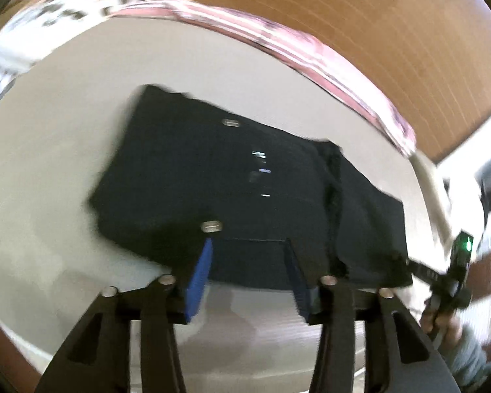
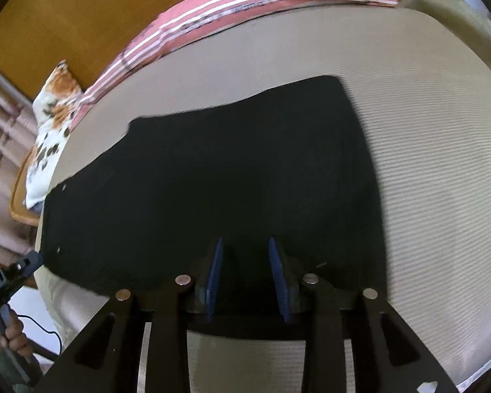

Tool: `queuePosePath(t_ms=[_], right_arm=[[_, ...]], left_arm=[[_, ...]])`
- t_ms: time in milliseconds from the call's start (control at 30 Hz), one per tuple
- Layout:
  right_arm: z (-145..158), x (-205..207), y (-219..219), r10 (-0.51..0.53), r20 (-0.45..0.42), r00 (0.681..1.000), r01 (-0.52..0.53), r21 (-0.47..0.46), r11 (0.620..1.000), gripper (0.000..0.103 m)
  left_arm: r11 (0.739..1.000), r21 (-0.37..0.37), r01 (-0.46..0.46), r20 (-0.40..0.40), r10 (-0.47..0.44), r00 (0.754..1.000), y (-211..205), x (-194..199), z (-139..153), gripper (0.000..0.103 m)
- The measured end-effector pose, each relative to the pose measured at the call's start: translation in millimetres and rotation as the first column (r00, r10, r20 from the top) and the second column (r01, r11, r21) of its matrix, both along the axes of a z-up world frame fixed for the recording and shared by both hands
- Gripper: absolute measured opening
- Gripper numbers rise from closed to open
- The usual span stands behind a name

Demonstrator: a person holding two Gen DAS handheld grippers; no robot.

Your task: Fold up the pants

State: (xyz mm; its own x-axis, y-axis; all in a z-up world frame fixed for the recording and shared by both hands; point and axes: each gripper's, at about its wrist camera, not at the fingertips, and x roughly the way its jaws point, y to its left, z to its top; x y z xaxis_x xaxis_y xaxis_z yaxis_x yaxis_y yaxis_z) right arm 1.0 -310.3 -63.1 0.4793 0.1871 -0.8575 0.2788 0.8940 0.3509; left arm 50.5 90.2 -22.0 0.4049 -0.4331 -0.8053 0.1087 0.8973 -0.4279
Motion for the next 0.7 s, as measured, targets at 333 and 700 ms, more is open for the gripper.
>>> queuePosePath(t_ms=[333,700], right_arm=[[2,23,85,0.189,0.01,0.982,-0.189,0.07,0.979,0.036],[6,33,132,0.285,0.017,0.958,-0.285,0.122,0.951,0.044]], left_arm=[[0.949,-0.193,-0.249,-0.146,0.223,0.964,75,-5,-34,0.053],[0.879,-0.324,-0.351,-0.227,0.288,0.93,90,8,-72,0.053]])
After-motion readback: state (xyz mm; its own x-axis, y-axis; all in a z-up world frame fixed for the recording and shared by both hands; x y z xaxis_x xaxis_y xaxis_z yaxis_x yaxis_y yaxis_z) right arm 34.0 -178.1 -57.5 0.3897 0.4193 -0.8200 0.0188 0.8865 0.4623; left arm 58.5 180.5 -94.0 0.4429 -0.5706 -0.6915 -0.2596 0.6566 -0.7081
